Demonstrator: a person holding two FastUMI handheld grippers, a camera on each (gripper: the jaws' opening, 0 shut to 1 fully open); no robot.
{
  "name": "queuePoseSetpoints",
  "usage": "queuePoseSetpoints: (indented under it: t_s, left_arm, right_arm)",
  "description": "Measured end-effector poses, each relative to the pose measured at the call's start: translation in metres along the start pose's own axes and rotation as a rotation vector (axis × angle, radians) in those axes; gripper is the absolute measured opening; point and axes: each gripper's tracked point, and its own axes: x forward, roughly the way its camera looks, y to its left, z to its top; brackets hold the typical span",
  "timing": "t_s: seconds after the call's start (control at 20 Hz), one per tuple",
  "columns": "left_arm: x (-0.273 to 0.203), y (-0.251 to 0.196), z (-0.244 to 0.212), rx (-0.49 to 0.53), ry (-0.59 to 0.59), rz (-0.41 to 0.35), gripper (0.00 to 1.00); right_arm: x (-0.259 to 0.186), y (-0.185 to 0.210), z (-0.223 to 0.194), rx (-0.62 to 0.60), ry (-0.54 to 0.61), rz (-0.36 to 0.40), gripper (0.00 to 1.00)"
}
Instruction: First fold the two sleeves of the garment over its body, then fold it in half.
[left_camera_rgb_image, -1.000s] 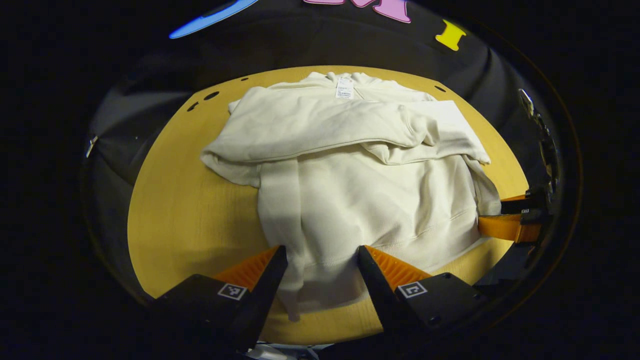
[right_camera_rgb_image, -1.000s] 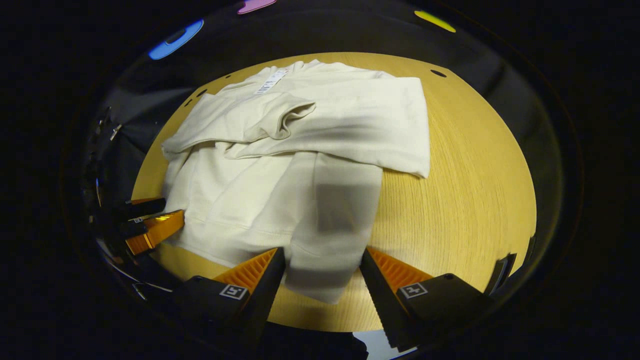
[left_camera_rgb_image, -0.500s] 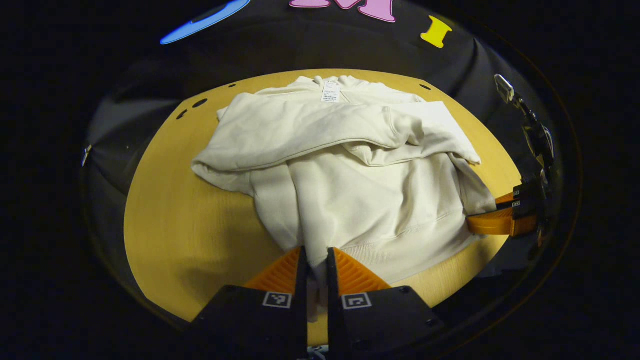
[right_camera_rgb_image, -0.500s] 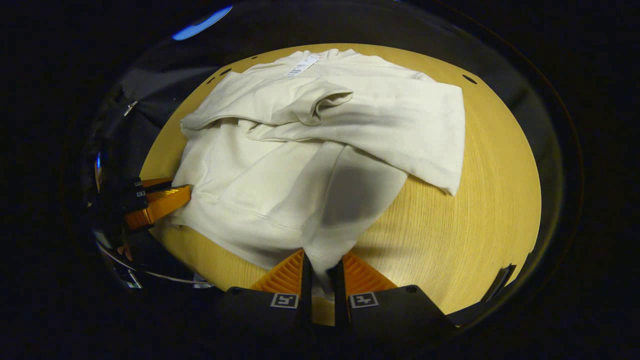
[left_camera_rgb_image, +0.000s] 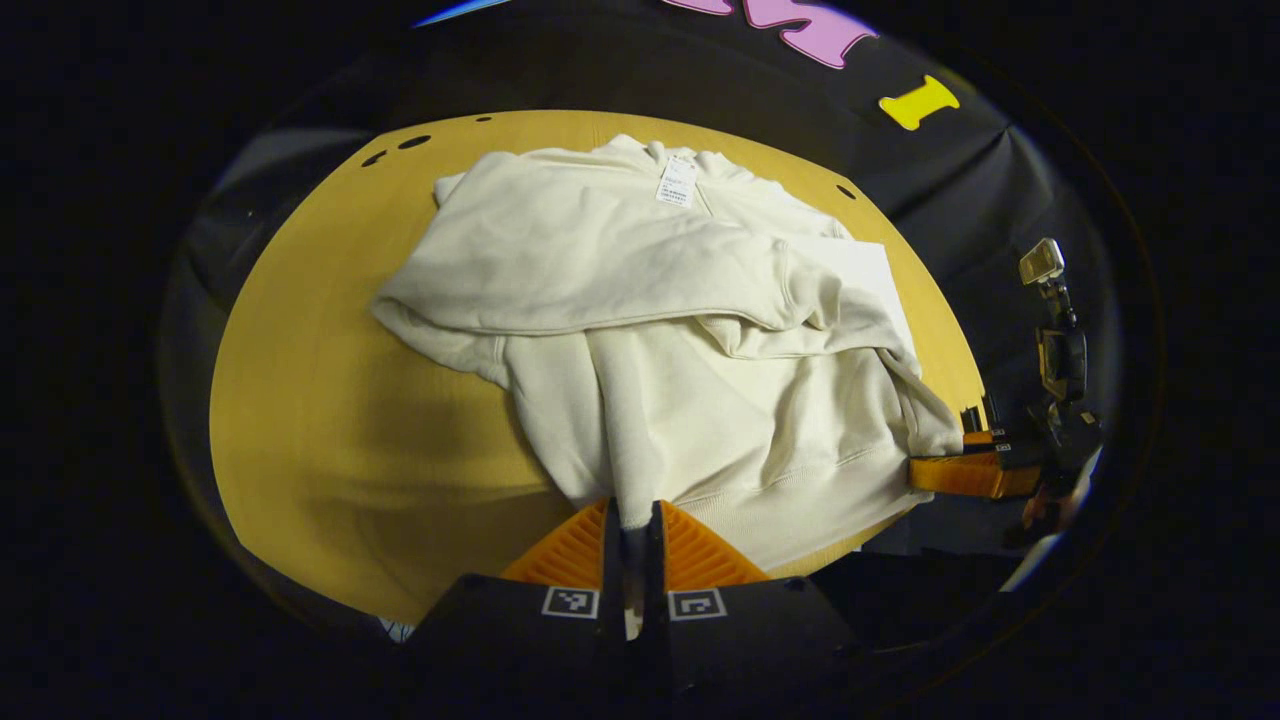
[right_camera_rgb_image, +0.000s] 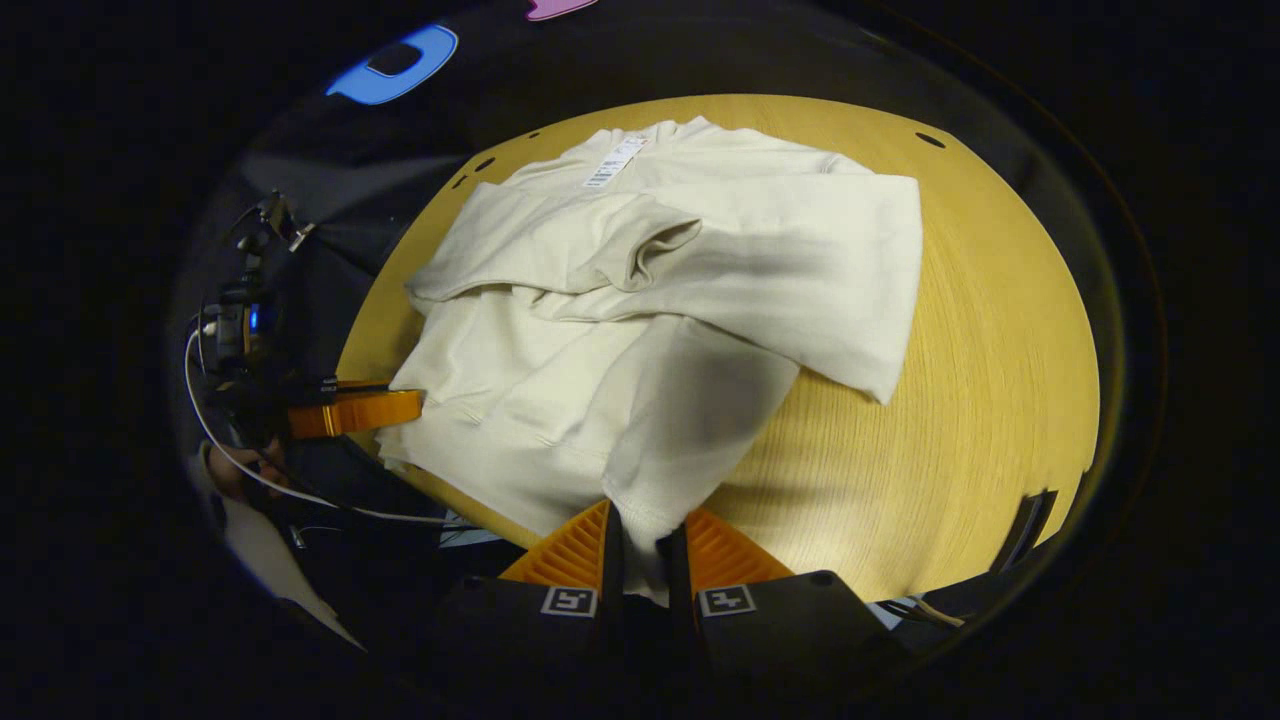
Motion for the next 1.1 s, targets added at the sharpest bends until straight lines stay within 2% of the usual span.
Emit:
queuePoseSetpoints:
  t_s: [0.2, 0.45, 0.6, 0.9, 1.1]
  left_arm:
    - [-0.023, -0.009, 0.004, 0.051, -0.016, 0.005, 0.11]
    - [-0.048, -0.017, 0.035, -0.063, -0.087, -0.057, 0.09]
    - [-0.058, -0.018, 0.064, -0.131, -0.117, -0.096, 0.09]
    - [-0.069, -0.023, 0.114, -0.142, -0.151, -0.136, 0.08]
    - [-0.057, -0.024, 0.137, -0.18, -0.087, -0.154, 0.07]
  right_arm:
    - [-0.02, 0.008, 0.024, 0.044, -0.051, 0.03, 0.22]
    - [-0.051, 0.01, 0.064, 0.161, -0.169, 0.083, 0.22]
    - [-0.063, 0.01, 0.091, 0.177, -0.235, 0.1, 0.22]
    - [-0.073, 0.014, 0.146, 0.2, -0.342, 0.127, 0.22]
    - [-0.076, 0.012, 0.168, 0.273, -0.377, 0.139, 0.21]
